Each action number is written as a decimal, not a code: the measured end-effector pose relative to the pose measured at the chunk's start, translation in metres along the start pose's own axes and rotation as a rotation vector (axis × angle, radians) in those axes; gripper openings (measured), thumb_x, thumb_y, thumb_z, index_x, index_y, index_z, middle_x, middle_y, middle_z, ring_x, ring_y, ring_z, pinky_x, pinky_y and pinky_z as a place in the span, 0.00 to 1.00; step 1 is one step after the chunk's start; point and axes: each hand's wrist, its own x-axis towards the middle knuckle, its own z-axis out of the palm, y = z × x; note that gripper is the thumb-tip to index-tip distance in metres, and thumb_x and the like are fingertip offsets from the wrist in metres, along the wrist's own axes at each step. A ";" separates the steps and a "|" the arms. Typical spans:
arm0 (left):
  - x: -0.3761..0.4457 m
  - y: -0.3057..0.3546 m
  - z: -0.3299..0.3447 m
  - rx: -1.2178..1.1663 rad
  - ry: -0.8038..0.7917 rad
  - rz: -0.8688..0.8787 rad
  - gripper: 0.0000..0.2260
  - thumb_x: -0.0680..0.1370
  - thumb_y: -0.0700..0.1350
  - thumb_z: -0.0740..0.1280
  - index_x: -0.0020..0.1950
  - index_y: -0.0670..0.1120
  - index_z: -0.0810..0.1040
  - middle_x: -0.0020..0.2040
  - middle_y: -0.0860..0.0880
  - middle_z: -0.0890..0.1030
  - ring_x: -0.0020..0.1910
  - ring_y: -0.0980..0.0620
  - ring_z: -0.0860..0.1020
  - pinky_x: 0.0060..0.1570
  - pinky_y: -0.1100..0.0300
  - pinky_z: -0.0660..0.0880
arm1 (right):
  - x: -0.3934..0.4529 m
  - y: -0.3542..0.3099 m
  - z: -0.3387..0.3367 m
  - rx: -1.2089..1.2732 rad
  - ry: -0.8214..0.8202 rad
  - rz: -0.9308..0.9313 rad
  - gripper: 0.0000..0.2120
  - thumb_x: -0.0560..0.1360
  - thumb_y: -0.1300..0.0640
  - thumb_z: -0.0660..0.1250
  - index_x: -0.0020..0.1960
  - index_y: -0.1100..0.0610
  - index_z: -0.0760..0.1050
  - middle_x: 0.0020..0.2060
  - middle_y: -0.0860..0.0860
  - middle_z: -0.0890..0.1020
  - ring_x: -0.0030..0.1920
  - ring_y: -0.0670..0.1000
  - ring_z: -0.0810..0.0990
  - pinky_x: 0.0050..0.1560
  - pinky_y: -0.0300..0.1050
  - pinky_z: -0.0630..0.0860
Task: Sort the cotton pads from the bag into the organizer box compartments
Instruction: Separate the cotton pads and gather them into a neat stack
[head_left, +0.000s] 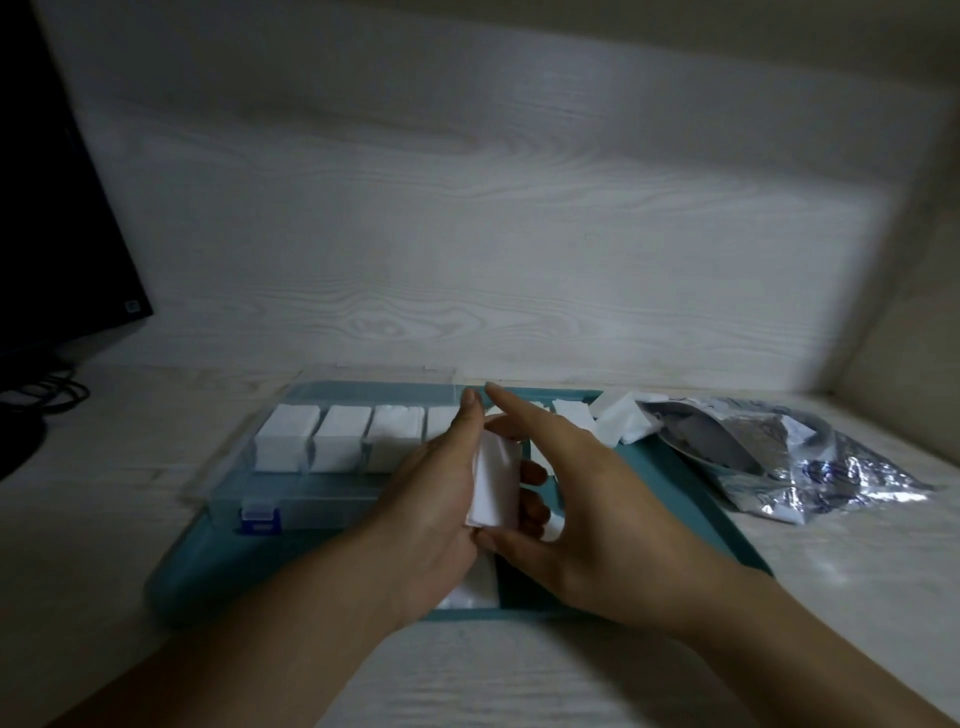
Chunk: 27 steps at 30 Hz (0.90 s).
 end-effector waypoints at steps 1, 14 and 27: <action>0.000 0.000 0.000 0.014 -0.014 0.013 0.25 0.77 0.62 0.61 0.56 0.44 0.84 0.57 0.35 0.82 0.54 0.38 0.81 0.59 0.44 0.75 | 0.000 -0.001 0.000 0.010 -0.005 -0.002 0.45 0.72 0.47 0.73 0.79 0.45 0.49 0.65 0.41 0.72 0.63 0.42 0.71 0.64 0.42 0.71; -0.007 0.001 -0.002 0.042 -0.163 0.028 0.22 0.76 0.61 0.64 0.50 0.43 0.83 0.46 0.41 0.78 0.47 0.43 0.74 0.43 0.52 0.72 | -0.004 -0.006 0.004 0.073 -0.010 0.006 0.57 0.72 0.54 0.75 0.76 0.41 0.29 0.59 0.48 0.76 0.45 0.47 0.78 0.44 0.35 0.75; -0.003 0.000 -0.003 -0.021 -0.161 -0.058 0.34 0.71 0.71 0.59 0.54 0.44 0.84 0.51 0.38 0.78 0.50 0.41 0.74 0.43 0.52 0.71 | -0.003 -0.006 0.004 -0.007 -0.038 -0.055 0.56 0.71 0.53 0.74 0.77 0.45 0.30 0.66 0.34 0.67 0.49 0.38 0.69 0.54 0.28 0.66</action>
